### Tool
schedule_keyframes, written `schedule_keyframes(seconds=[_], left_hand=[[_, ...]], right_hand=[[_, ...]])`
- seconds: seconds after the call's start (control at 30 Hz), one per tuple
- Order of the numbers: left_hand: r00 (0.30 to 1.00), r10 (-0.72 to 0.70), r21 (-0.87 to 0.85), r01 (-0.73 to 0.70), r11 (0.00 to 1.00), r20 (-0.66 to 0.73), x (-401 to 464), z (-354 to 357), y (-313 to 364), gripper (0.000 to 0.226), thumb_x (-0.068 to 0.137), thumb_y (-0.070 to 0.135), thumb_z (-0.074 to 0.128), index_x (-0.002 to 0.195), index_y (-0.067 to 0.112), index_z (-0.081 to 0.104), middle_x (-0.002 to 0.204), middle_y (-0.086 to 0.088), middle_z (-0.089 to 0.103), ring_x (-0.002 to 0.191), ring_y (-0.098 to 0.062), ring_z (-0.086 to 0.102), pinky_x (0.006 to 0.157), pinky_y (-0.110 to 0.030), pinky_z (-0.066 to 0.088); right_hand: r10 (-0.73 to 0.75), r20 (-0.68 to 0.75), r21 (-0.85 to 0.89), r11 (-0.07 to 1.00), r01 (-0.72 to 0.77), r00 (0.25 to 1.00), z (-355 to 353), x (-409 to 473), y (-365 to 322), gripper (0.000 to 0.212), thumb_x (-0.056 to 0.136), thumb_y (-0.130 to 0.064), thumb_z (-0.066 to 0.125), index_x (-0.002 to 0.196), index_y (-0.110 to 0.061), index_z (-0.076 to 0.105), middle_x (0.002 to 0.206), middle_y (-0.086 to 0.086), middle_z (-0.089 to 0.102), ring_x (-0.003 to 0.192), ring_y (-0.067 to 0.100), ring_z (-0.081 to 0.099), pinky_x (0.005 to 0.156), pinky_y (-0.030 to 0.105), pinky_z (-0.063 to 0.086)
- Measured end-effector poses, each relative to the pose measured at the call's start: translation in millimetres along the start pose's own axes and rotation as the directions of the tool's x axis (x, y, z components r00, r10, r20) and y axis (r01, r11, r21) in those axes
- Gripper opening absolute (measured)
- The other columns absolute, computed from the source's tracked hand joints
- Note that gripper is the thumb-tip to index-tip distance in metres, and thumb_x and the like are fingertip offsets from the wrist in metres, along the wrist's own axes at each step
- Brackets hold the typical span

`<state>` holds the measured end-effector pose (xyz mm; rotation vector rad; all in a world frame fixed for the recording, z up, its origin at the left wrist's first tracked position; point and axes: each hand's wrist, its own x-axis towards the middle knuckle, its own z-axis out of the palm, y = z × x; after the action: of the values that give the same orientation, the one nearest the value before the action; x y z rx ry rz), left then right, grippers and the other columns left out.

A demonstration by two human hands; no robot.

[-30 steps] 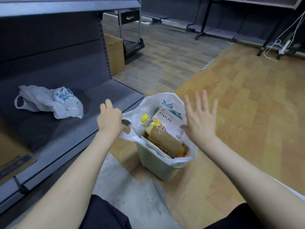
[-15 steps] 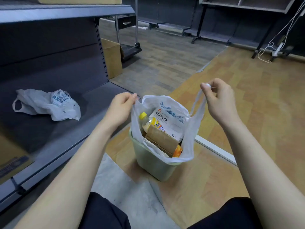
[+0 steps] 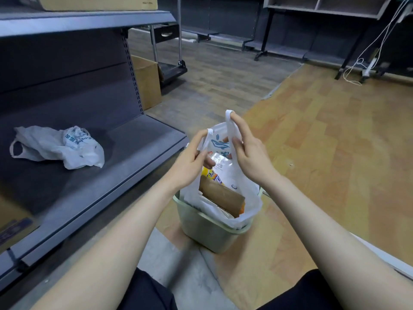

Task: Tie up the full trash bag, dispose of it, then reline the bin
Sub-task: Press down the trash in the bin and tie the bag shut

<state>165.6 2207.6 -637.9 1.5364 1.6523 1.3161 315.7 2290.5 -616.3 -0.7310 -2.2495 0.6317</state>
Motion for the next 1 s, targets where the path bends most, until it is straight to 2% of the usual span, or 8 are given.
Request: schedule_keyframes(seconds=[0.13,0.3,0.4,0.5,0.6,0.67,0.83,1.0], left_hand=[[1.000,-0.001,0.127,0.004,0.992,-0.028,3.0,0.6,-7.1,0.049,0.098,0.007,0.032,0.139,0.033,0.025,0.068,-0.007,0.056,0.061,-0.021,0.055,0.073,-0.034,0.049],[0.996,0.079,0.267,-0.068,0.961,-0.030,3.3,10.3,-12.3,0.052,0.095,-0.001,0.035,0.141,0.023,0.033,0.090,-0.023,0.060,0.072,-0.006,0.056,0.055,0.004,0.033],[0.991,0.133,0.230,-0.129,0.965,-0.005,2.2,18.7,-10.8,0.049,0.094,-0.006,0.036,0.138,0.015,0.038,0.076,0.002,0.047,0.064,0.002,0.053,0.056,0.006,0.032],[0.991,0.130,0.221,-0.119,0.968,-0.039,1.8,19.8,-13.5,0.050,0.093,-0.006,0.034,0.137,0.018,0.038,0.063,0.006,0.048,0.051,0.001,0.046,0.051,-0.005,0.033],[0.985,0.124,0.143,-0.107,0.984,-0.116,-1.2,15.6,-14.9,0.051,0.090,-0.013,0.034,0.138,0.006,0.038,0.086,-0.029,0.062,0.048,0.006,0.044,0.051,-0.002,0.033],[0.984,0.109,0.111,-0.094,0.989,-0.138,-2.0,11.7,-18.1,0.050,0.092,-0.013,0.033,0.138,0.005,0.037,0.069,-0.013,0.056,0.048,0.005,0.043,0.052,-0.004,0.034],[0.978,0.037,-0.001,-0.038,0.999,-0.204,0.2,1.4,-27.6,0.043,0.097,-0.002,0.031,0.134,0.020,0.035,0.064,-0.006,0.040,0.052,-0.012,0.035,0.055,-0.025,0.034],[0.979,0.063,-0.054,-0.075,0.996,-0.191,-2.2,7.1,-20.1,0.050,0.094,-0.009,0.028,0.125,0.028,0.036,0.071,-0.006,0.037,0.058,-0.013,0.033,0.055,-0.021,0.032]], right_hand=[[-0.016,-0.049,-0.110,0.994,0.011,0.999,9.9,7.0,13.3,0.059,0.097,-0.015,0.036,0.146,-0.041,0.015,0.123,0.002,0.047,0.101,0.028,0.054,0.076,0.036,0.045],[0.099,-0.118,-0.359,0.923,-0.136,0.988,24.0,13.9,27.3,0.057,0.097,-0.023,0.041,0.148,-0.035,0.017,0.152,0.015,0.021,0.136,0.036,0.026,0.106,0.054,0.025],[0.087,0.024,-0.098,0.992,-0.085,0.996,31.9,13.0,30.2,0.066,0.098,-0.015,0.036,0.144,-0.047,0.002,0.124,0.007,0.058,0.088,0.031,0.059,0.075,0.035,0.043],[0.133,0.179,0.036,0.989,-0.142,0.975,57.4,-4.1,24.5,0.063,0.097,-0.012,0.035,0.140,-0.049,0.007,0.067,-0.001,0.055,0.052,0.016,0.048,0.054,0.028,0.035],[0.193,0.354,0.008,0.978,-0.209,0.915,76.4,-14.2,19.7,0.028,0.100,-0.015,0.033,0.128,-0.018,0.037,0.091,0.012,0.063,0.082,0.031,0.059,0.076,0.040,0.046],[0.179,0.396,0.045,0.976,-0.213,0.901,77.3,-18.6,16.5,0.028,0.100,-0.022,0.034,0.128,-0.020,0.035,0.104,0.015,0.063,0.095,0.033,0.059,0.086,0.045,0.047],[0.061,0.492,-0.251,0.965,0.074,0.868,88.5,-30.7,23.8,0.064,0.099,-0.030,0.036,0.150,-0.028,-0.002,0.123,0.014,0.046,0.093,0.040,0.057,0.077,0.044,0.047],[0.088,0.492,-0.262,0.964,0.051,0.866,102.9,-32.0,53.5,0.062,0.099,-0.027,0.034,0.142,-0.047,-0.006,0.096,0.003,0.033,0.056,0.021,0.042,0.062,0.033,0.038]])
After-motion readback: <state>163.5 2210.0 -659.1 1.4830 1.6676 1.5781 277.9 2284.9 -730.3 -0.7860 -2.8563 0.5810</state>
